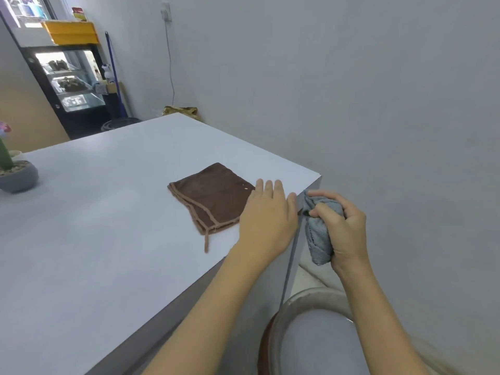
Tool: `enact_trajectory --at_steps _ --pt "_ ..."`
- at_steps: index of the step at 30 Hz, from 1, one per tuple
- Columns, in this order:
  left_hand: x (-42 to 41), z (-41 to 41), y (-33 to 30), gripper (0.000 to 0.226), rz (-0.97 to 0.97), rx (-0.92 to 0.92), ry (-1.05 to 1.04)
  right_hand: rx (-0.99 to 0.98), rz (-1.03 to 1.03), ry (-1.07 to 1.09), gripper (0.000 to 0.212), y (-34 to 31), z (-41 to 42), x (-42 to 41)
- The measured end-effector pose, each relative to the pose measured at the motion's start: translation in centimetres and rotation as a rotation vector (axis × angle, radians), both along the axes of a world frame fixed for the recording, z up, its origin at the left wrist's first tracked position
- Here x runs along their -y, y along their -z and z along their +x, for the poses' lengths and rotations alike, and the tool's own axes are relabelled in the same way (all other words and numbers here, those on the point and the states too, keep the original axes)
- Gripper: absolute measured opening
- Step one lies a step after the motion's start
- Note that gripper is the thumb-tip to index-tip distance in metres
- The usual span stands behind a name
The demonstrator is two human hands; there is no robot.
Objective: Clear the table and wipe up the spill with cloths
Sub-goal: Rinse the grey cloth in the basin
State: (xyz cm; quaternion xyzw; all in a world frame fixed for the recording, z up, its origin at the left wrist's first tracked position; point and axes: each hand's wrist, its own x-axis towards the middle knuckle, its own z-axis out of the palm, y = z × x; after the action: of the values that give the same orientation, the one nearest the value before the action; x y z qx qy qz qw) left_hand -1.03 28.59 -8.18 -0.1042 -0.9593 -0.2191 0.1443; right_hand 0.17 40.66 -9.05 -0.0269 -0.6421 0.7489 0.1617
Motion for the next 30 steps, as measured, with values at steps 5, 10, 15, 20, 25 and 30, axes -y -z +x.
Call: enact_trajectory --at_steps 5,10,15,20,25,30 --pt "-2.6 3.4 4.7 0.083 -0.146 0.065 0.301 0.137 0.014 0.123 0.027 4.8 3.3 -4.9" --pt "-4.4 5.7 12.0 0.051 -0.159 0.366 0.387 0.309 -0.032 0.278 0.027 10.8 7.5 -8.0" --pt "-6.0 7.2 16.9 0.054 -0.216 0.583 0.506 0.375 0.028 0.337 0.02 15.4 10.7 -8.3" --pt "-7.4 7.8 20.1 0.053 -0.137 0.75 0.574 0.504 0.221 0.354 0.016 20.1 11.5 -7.6" --pt "-6.9 7.1 22.7 0.049 -0.086 0.797 0.656 0.527 0.386 0.416 0.02 24.2 11.0 -6.0" --pt "-6.4 6.4 24.6 0.047 -0.024 0.845 0.739 0.67 0.34 0.309 0.043 25.3 10.4 -5.2"
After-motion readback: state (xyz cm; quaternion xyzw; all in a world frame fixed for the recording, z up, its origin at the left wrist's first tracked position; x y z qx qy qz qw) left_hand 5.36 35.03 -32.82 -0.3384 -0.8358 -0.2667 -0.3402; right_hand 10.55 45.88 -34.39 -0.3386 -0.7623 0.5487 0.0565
